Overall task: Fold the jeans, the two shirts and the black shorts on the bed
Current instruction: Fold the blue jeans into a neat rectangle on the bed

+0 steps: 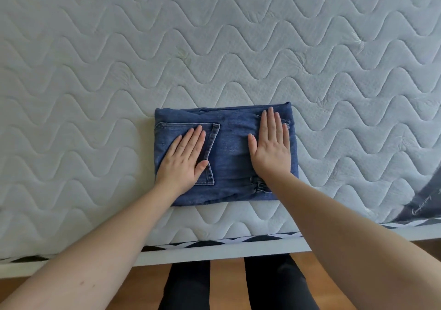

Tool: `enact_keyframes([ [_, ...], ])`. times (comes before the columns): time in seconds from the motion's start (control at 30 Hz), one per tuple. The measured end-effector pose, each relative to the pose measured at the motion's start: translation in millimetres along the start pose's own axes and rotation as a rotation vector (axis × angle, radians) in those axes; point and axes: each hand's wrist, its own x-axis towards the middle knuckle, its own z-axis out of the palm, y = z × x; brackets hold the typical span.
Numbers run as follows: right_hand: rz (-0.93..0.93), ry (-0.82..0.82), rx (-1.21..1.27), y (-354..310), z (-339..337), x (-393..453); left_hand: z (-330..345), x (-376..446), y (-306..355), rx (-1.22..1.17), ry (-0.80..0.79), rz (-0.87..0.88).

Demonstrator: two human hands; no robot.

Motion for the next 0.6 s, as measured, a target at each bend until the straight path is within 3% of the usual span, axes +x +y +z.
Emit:
enact_keyframes([
  [0.1, -0.016, 0.035, -0.022, -7, -6, -7, -4, -15, -3, -0.011, 0.012, -0.117],
  [0.23, -0.229, 0.093, -0.014, -33, -5, -43, -8, -32, 23, -0.057, 0.053, -0.241],
  [0.37, -0.395, 0.032, 0.043, -72, 14, -68, 2, -40, 53, -0.071, 0.0, -0.264],
  [0.6, -0.408, -0.087, -0.158, -58, 38, -63, 4, -57, 31, -0.102, 0.047, -0.275],
])
